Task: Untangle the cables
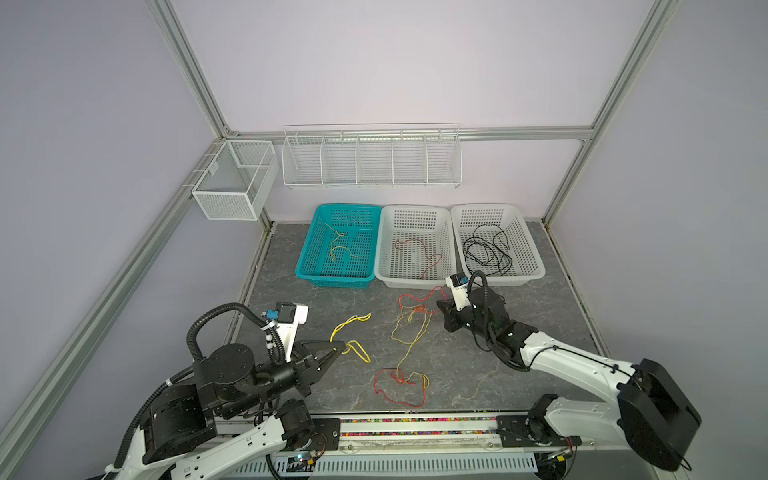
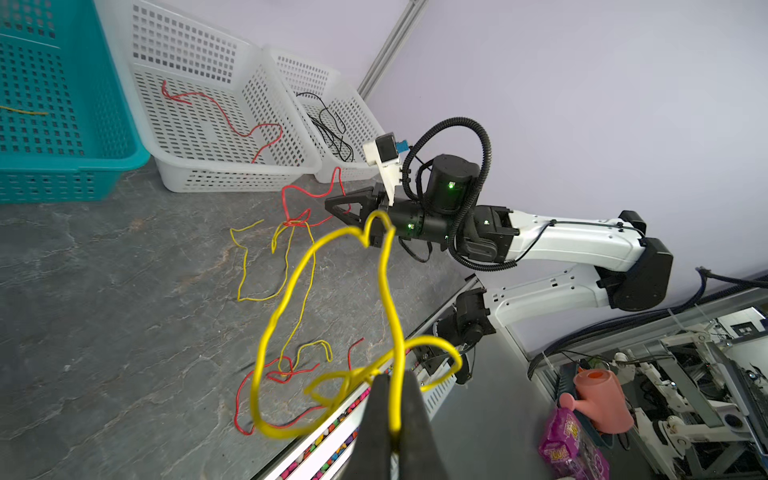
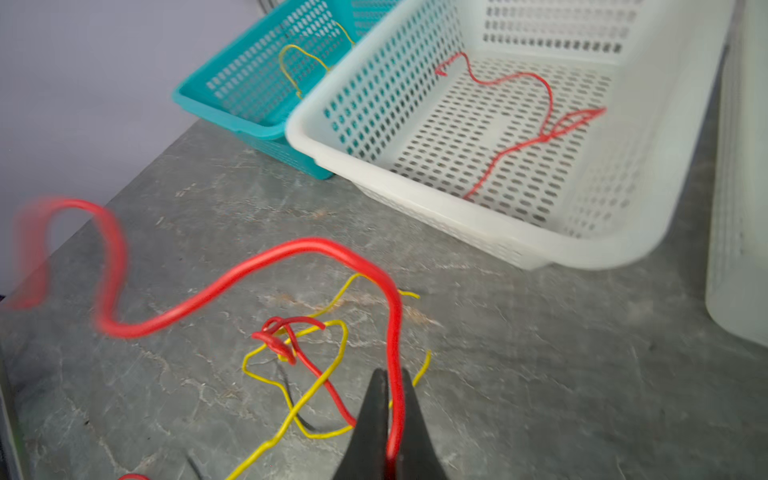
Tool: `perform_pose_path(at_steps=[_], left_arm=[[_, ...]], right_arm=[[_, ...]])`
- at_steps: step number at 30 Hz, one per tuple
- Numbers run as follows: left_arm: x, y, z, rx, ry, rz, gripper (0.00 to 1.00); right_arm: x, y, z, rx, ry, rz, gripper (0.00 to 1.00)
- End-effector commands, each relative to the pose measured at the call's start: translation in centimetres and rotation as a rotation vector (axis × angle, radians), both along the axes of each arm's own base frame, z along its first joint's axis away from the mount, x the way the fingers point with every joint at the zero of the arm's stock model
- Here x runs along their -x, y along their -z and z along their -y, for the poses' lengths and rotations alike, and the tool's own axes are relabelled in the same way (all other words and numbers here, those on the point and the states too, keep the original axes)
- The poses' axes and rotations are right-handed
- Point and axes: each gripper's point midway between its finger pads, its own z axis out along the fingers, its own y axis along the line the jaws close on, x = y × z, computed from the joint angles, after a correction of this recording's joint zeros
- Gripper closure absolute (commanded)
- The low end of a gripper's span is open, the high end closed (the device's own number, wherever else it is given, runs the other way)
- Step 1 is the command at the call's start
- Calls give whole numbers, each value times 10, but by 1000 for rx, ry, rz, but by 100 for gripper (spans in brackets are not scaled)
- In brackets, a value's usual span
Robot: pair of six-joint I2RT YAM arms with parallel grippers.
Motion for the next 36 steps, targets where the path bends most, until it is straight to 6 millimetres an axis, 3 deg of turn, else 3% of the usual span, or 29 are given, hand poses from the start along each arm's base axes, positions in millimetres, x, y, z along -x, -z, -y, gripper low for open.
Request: perform_pose_path(at_steps=[1, 5, 9, 20, 24, 29, 36], left_arm=[[-1, 14, -19, -68, -53, -7, 100], [-6, 21, -26, -92, -101, -11, 100], [-17, 20, -23, -146, -134, 6, 100], [-79, 22, 7, -501, -241, 163, 100], [-116, 21, 20, -548, -246, 144, 100], [-173, 22, 12, -483, -300, 75, 100], [-247, 39, 5, -450, -390, 24, 100]], right_arm=[[3, 3, 0, -67, 19, -72, 94], [2, 4, 0, -89, 11, -96, 94], [11, -12, -4, -118, -50, -66, 94], [39, -56, 0, -181, -165, 112, 94], [42, -60, 3, -181, -167, 137, 94], [46, -64, 1, -197, -194, 158, 94], [51, -69, 3, -227, -205, 195, 94]])
